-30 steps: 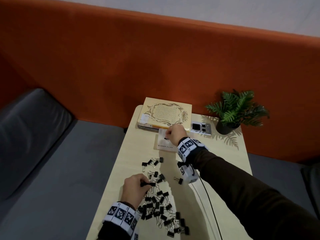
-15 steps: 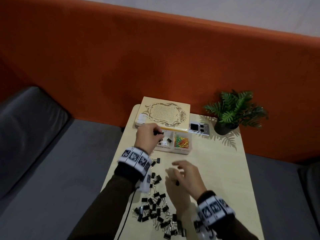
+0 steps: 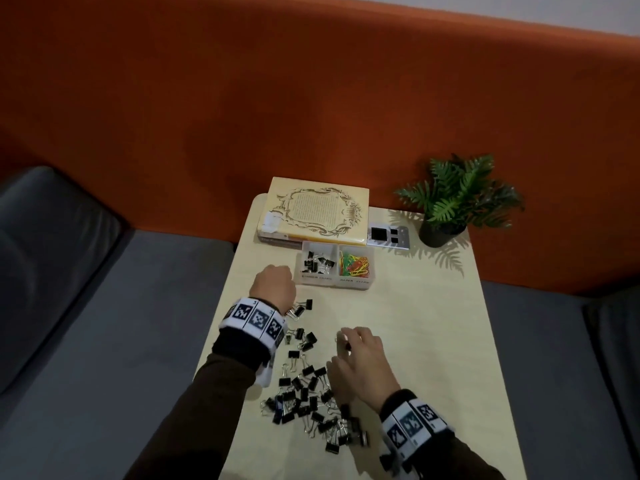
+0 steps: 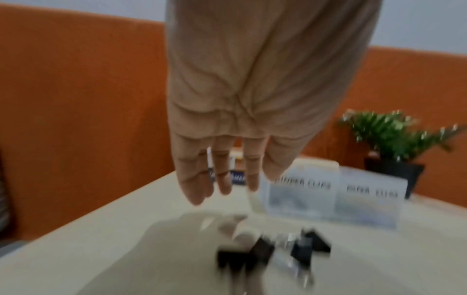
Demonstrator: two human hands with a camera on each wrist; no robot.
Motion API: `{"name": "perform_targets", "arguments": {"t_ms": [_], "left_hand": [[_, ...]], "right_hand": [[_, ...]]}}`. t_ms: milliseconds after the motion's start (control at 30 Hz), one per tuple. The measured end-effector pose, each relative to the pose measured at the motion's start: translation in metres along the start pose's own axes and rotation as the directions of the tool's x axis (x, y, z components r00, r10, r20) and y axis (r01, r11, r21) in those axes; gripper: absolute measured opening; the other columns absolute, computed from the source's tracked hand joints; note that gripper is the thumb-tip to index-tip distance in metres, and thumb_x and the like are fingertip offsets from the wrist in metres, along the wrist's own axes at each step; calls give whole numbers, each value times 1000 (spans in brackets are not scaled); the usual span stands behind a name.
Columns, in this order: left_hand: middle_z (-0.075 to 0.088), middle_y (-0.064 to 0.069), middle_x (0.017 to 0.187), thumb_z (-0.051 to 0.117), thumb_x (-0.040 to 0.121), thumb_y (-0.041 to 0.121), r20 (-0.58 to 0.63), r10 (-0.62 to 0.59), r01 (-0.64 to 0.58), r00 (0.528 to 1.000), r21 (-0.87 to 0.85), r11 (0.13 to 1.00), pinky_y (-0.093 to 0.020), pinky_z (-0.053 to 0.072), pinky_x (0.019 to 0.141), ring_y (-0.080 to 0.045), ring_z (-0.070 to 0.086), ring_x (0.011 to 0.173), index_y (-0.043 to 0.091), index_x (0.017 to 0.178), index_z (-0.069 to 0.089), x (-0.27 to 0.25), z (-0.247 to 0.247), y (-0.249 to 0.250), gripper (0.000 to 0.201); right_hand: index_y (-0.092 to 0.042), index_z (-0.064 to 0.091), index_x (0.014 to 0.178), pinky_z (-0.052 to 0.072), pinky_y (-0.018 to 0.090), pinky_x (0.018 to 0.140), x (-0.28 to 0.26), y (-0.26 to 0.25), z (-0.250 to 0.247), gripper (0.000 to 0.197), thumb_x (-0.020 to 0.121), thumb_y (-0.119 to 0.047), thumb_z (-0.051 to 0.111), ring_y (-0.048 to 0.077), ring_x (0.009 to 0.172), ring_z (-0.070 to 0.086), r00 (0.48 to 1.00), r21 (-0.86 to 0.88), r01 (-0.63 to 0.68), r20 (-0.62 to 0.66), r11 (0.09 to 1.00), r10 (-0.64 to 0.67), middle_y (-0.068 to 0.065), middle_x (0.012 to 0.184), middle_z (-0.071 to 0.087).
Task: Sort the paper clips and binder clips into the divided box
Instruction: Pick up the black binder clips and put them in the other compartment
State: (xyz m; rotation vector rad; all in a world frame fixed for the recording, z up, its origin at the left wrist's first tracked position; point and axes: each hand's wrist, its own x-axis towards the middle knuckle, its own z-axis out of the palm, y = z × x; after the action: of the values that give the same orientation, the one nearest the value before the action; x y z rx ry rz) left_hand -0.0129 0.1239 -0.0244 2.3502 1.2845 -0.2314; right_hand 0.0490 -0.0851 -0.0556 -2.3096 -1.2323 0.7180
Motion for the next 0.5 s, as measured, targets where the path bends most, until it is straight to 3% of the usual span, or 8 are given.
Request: {"name": "perform_targets", "arguments": {"t_ms": [100, 233, 333, 433, 500], "left_hand": [[45, -16, 132, 34, 97, 11, 153, 77, -78, 985, -4, 997, -47, 43, 102, -36, 42, 119, 19, 134, 47, -13, 24, -18, 39], [41, -10, 135, 39, 97, 11, 187, 180, -178, 966, -26, 984, -42, 37, 107, -33, 39, 120, 22, 136, 45, -34, 38, -31, 41], [37, -9, 138, 46, 94, 25, 252, 175, -163, 952, -67, 984, -41, 35, 109, -31, 35, 124, 21, 138, 41, -58, 37, -40, 44], [29, -3, 140, 63, 74, 50, 344, 176, -149, 922, -104, 983, -43, 39, 107, -26, 29, 127, 22, 141, 33, -90, 38, -49, 80], [21, 4, 140, 78, 58, 49, 390, 165, -141, 906, -88, 986, -41, 41, 107, -23, 25, 127, 25, 143, 26, -111, 44, -52, 102]], "right_hand": [[-19, 40, 124, 38, 34, 97, 10, -17, 8, 42, 87, -35, 55, 21, 110, 33, 995, -20, 8, 103, 1000, -6, 4, 124, 42], [-30, 33, 132, 44, 40, 94, 23, -32, 24, 52, 86, -38, 54, 25, 113, 33, 981, -103, 113, 167, 988, -95, 5, 126, 40], [-28, 39, 127, 46, 44, 89, 27, -34, 26, 41, 87, -32, 51, 27, 113, 36, 966, -200, 205, 196, 958, -166, 6, 124, 41], [-26, 43, 124, 45, 42, 92, 24, -26, 18, 41, 85, -33, 53, 26, 115, 34, 952, -171, 213, 257, 962, -165, 4, 124, 41], [-27, 39, 127, 42, 39, 97, 19, -18, 10, 57, 76, -34, 63, 23, 117, 30, 926, -135, 200, 350, 970, -142, 2, 126, 37]]}}
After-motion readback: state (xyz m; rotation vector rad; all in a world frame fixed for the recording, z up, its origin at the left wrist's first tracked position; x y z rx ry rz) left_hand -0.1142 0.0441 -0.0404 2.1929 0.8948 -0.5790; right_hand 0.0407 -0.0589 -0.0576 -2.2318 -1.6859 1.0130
